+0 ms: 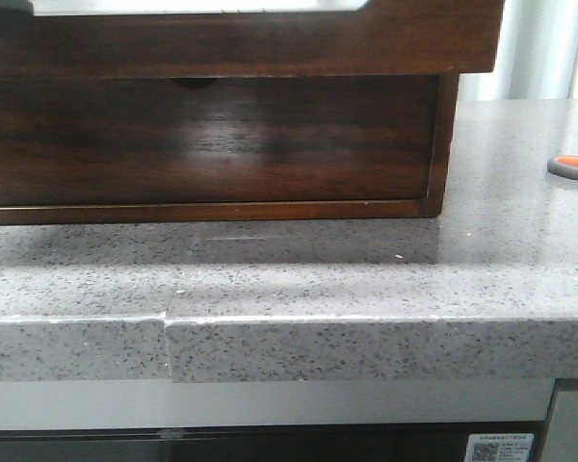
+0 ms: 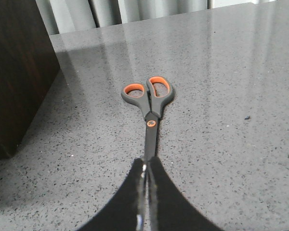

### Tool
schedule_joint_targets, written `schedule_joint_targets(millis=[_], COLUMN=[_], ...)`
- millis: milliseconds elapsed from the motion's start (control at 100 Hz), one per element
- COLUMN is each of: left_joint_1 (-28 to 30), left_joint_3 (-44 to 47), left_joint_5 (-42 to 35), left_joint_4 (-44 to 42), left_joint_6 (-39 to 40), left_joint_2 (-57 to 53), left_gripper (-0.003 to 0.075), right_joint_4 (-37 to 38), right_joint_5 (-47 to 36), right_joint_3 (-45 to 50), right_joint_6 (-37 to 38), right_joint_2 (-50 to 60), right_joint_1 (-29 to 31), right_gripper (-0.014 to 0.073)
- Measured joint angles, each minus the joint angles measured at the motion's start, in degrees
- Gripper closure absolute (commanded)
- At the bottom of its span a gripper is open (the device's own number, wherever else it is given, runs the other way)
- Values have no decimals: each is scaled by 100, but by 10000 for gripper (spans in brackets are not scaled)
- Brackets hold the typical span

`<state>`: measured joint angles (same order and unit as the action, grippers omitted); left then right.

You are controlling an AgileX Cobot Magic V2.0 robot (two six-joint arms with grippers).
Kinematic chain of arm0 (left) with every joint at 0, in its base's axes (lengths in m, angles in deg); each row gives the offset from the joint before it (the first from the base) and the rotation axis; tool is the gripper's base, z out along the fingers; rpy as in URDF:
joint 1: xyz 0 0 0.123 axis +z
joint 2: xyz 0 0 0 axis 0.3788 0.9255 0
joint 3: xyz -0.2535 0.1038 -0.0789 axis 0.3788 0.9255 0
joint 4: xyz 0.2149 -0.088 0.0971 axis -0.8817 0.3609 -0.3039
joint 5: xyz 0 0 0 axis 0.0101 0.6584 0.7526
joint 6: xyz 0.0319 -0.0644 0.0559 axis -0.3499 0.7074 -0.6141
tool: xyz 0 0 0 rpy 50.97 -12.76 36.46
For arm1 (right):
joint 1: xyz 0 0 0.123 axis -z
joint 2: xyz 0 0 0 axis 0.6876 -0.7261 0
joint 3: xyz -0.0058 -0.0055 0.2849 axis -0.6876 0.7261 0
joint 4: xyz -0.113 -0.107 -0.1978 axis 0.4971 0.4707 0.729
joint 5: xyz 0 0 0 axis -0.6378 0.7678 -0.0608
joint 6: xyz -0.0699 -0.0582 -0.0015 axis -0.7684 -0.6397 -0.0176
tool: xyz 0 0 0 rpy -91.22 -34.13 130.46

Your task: Put scissors in drawer with both arms

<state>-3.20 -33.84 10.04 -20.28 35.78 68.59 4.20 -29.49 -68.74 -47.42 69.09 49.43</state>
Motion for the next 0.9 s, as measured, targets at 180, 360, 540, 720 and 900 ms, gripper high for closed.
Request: schedule_joint_targets(millis=[180, 360, 540, 720, 900], left_joint_1=[0, 0, 0, 0, 0], left_joint_3=[14, 13, 13, 13, 13], left_joint_5=[-420, -764, -802, -815, -555], left_joint_4=[181, 1124, 1736, 2118, 2209], left_joint_6=[-1, 2, 11, 97, 150], left_joint_2=[-64, -437, -1101, -1689, -2057], left_gripper=[387, 387, 387, 388, 388], right_joint_4=[-2, -66, -56, -56, -134], right_joint_5=[-24, 154, 604, 849, 1151], right_joint_3=[0, -10, -392, -932, -1560], right_joint_6=[0, 0, 0, 0, 0], right_joint_2=[0, -10, -299, -1145, -2332], right_joint_1=[0, 0, 0, 0, 0], right_gripper=[655, 655, 638, 421, 228])
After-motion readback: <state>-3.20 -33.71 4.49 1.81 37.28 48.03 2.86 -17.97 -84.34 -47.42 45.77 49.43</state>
